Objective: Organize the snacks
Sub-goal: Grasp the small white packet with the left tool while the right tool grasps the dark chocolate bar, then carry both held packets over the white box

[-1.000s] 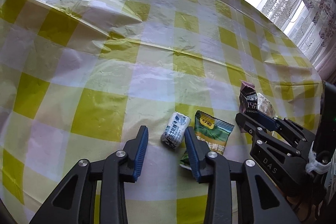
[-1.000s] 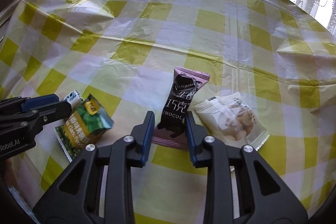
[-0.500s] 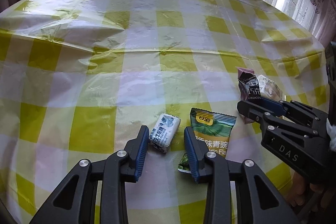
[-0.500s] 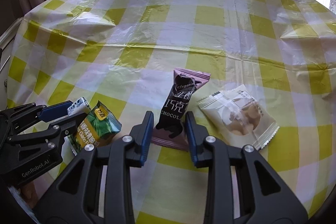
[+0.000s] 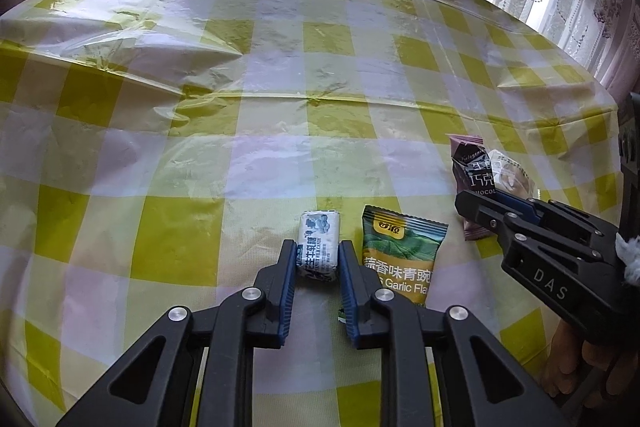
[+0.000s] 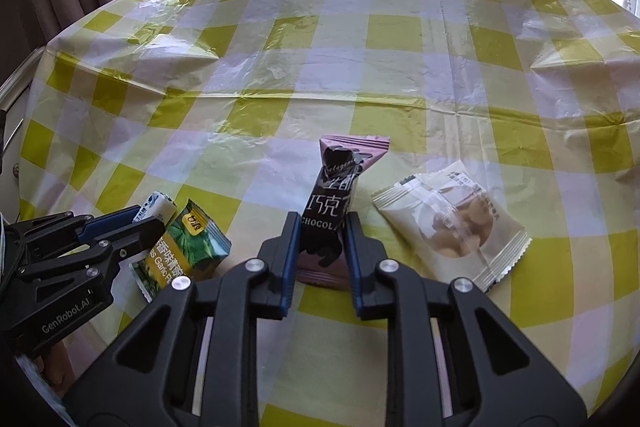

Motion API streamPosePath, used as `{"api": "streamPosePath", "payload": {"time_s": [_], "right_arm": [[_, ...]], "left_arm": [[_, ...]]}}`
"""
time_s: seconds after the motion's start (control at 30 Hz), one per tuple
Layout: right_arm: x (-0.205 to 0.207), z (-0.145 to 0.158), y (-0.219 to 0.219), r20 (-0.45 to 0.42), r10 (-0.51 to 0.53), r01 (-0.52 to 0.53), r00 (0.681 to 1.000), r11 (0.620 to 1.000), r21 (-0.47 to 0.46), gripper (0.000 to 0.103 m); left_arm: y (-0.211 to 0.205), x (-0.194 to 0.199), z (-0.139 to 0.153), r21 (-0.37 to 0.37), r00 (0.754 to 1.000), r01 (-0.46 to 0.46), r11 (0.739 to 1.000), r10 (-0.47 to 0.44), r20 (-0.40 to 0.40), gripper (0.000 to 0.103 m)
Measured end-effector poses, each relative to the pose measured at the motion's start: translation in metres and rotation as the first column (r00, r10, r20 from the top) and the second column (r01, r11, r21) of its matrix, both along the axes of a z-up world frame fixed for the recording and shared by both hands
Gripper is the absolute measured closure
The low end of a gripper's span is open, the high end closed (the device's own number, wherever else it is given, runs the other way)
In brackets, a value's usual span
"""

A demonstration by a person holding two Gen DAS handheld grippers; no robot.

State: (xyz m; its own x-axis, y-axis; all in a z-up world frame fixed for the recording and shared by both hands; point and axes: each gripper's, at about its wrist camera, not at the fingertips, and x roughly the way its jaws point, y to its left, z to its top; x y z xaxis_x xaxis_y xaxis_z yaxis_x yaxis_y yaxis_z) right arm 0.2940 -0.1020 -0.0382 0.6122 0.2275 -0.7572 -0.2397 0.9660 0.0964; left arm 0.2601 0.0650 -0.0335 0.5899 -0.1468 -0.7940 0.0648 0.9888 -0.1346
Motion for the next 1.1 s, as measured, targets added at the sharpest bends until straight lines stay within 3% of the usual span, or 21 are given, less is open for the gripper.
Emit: {"api": "streamPosePath", "payload": {"time_s": [0.17, 0.47, 0.67, 1.1], "right_arm": [[-0.009, 0.007, -0.002, 0.026, -0.001, 0.001, 1.000, 1.000, 0.005, 0.078], [-0.029, 0.047, -0.016, 0.094, -0.025, 0.025, 0.995, 1.000, 0.009, 0.078], [-0.052, 0.073, -0.031, 0.128, -0.058, 0.061, 0.990, 0.998, -0.013, 0.078], [-0.118, 0.089, -0.086, 0.129, -0.156, 0.166, 0.979, 0.983, -0.074, 0.078]], "left_arm": [[0.001, -0.003, 0.005, -0.016, 1.000, -0.011, 1.000, 0.012, 0.021, 0.082], [-0.003, -0.012, 0.020, -0.055, 0.997, -0.007, 0.998, 0.011, 0.081, 0.082], [-0.022, -0.025, 0.036, -0.090, 0.991, 0.047, 0.995, -0.036, 0.129, 0.082], [-0.087, -0.058, 0.063, -0.184, 0.971, 0.209, 0.960, -0.182, 0.153, 0.082]]}}
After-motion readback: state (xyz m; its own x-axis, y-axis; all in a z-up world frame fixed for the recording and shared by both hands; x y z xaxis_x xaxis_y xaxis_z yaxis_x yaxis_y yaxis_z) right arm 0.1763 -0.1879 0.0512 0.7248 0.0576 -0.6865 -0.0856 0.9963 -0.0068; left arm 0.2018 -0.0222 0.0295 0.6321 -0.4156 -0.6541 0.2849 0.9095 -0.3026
